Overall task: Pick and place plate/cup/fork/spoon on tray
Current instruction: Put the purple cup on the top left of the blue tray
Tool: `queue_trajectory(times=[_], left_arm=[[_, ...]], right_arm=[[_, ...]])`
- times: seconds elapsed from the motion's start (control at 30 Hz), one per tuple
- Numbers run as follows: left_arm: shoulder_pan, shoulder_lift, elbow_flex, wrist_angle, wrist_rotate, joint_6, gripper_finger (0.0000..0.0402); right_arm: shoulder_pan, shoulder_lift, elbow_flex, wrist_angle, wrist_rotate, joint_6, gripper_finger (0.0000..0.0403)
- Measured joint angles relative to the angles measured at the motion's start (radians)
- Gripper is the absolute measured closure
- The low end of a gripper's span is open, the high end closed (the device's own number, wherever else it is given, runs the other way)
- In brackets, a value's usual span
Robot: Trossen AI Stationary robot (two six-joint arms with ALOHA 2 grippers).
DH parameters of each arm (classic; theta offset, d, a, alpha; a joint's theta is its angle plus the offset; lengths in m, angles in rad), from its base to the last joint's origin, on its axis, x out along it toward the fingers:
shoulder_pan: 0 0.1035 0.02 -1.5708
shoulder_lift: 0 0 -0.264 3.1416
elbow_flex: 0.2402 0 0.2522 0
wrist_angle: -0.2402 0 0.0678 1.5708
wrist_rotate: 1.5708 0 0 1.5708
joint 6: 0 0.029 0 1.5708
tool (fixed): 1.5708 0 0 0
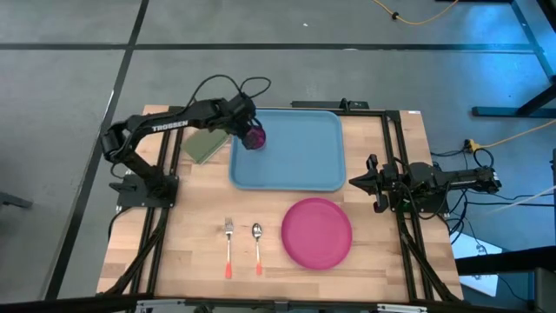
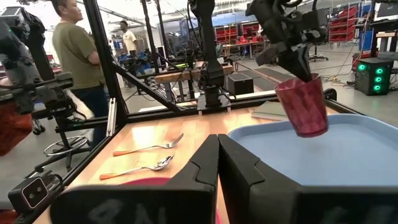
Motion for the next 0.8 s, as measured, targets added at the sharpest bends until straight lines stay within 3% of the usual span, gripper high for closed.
queue_trajectory(times=[0.47,0.8], left_arm=[[0.163,0.005,0.018,0.01,0.012,0.0,0.0397],[0.186,0.098,0.017,0.056,0.022,0.05,0.0396]], right_arm=[[0.0,0.0,0.0,0.0,-0.002,0.004,0.0389],[0.0,0.0,0.0,0.0,-0.003,0.004,0.0389]])
